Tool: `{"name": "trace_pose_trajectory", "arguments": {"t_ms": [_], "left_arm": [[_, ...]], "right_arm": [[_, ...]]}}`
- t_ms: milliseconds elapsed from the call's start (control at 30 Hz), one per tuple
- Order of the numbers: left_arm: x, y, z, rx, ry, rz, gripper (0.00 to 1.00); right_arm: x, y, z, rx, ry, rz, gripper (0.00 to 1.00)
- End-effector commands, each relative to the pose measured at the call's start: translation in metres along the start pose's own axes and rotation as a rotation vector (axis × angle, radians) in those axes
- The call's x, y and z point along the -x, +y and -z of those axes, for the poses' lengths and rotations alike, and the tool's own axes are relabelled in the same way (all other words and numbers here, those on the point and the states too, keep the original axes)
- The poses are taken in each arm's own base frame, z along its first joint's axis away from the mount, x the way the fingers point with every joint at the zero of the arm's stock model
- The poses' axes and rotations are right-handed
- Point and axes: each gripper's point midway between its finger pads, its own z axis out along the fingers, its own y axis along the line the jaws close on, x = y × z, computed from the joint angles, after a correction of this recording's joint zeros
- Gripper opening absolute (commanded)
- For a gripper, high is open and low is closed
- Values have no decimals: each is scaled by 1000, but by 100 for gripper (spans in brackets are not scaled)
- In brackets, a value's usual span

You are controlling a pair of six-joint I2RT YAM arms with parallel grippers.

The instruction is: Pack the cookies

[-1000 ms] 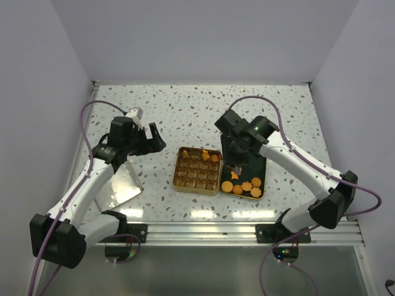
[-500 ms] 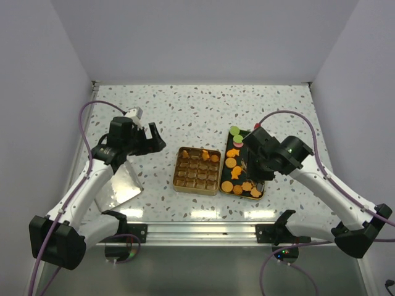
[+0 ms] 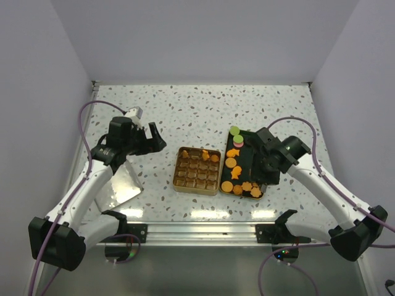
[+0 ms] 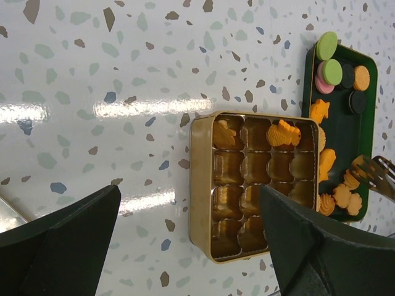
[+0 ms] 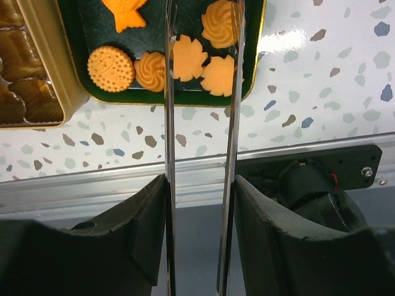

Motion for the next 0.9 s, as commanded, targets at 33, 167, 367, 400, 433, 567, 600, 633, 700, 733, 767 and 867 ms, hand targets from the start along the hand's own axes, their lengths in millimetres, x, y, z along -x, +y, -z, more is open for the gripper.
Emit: {"name": "trace_pose_trajectory", "arguments": {"t_ms": [33,167,367,400,433,567,600,633,700,733,767,867], "left_arm": [[15,-12,9,-46,-67,-5,100],[12,-10,9,-39,-60,-4,100],[12,-10,7,-37,-60,-5,100],[11,-10,6,-37,-57,-5,100],[11,-10,6,-37,-57,-5,100],[11,-10,4,-39,-55,-3,100],[10,-10,3,-40,-53,-3,100],[11,-10,3,-41,-54,-3,100],[11,-10,3,-40,-53,-4,100],[10,-9,2,-39,-50,-4,100],[10,-9,1,-37,-49,-4,100],[9,-9,0,-37,-44,-3,100]], "right_arm": [[-15,-10,-3,-34,65,-5,48],[-19,-13,-7,-49,83,-8,49],[-24,-19,-9,-72,95,-9,49],[-25,-21,-8,-76,97,-8,49],[-25,-21,-8,-76,99,-9,49],[-32,-21,-11,-72,121,-8,50],[-32,-21,-11,-66,123,-11,50],[-34,-22,-12,-73,131,-12,50],[-37,-22,-12,-65,139,-11,50],[-39,-23,-13,-68,143,-9,50],[-39,-23,-14,-69,147,-9,50],[-40,-19,-18,-60,154,-10,50]]}}
